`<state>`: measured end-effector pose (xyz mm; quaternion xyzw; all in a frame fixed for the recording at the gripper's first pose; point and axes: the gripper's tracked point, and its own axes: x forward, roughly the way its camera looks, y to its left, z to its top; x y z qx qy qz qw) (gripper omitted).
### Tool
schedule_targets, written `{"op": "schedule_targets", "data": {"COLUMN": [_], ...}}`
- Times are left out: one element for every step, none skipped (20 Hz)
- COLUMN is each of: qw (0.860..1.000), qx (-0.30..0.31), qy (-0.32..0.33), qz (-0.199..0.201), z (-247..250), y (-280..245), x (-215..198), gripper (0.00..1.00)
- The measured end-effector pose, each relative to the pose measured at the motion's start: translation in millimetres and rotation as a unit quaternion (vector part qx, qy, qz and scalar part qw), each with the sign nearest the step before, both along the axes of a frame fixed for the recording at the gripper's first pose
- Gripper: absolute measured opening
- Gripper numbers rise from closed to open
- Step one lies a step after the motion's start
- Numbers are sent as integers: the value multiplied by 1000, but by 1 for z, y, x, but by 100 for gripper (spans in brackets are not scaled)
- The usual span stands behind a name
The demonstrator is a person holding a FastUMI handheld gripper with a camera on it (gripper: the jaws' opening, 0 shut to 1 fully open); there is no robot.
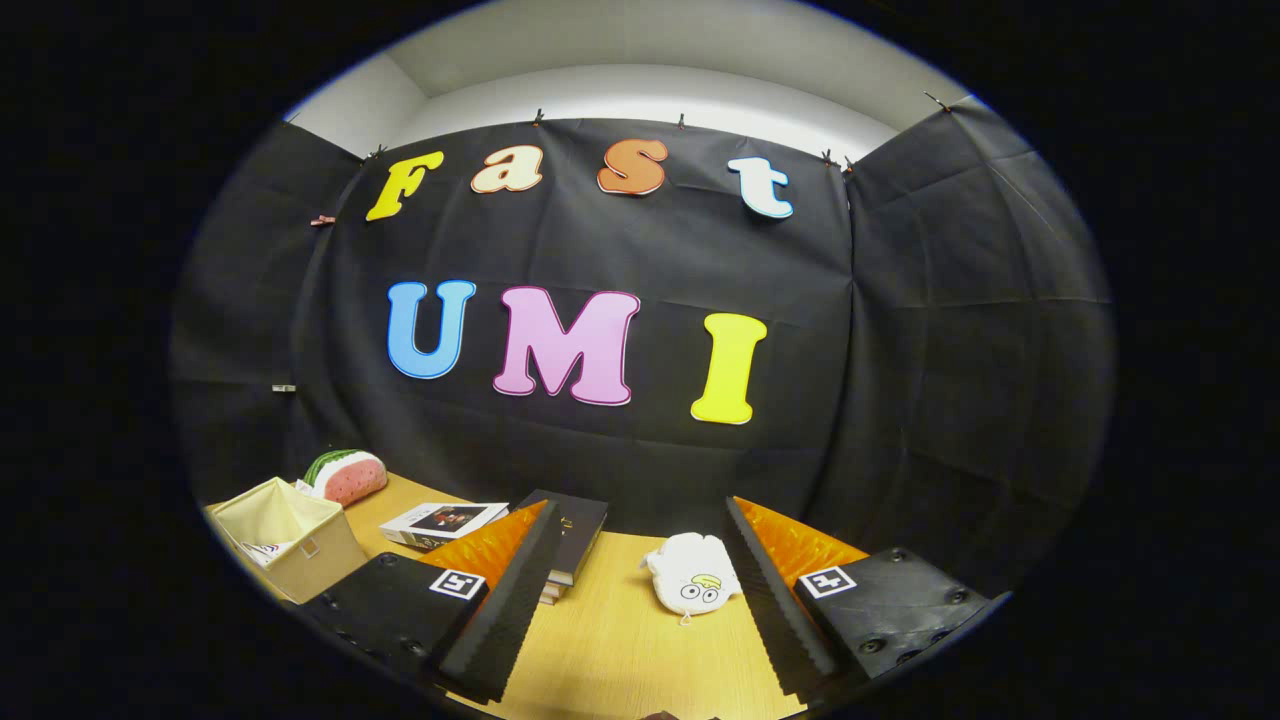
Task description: Open the storage box then place both shoes into the box .Put the left shoe in first, then the right shoe, with the right side of both shoes facing outward in a uniform manner.
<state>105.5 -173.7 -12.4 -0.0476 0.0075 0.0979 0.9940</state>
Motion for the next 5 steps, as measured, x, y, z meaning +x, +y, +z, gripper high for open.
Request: {"op": "schedule_targets", "data": {"qw": [1000,1000,1000,1000,1000], "qx": [2,5,9,12,13], "qy": [3,7,10,12,14], "qz": [0,1,1,2,4], "z": [-4,-7,-9,-11,-12], "y": [-2,-4,-5,-6,-5], "x": [-1,-1,-3,-2,-3], "gripper": [98,97,98,98,98]}}
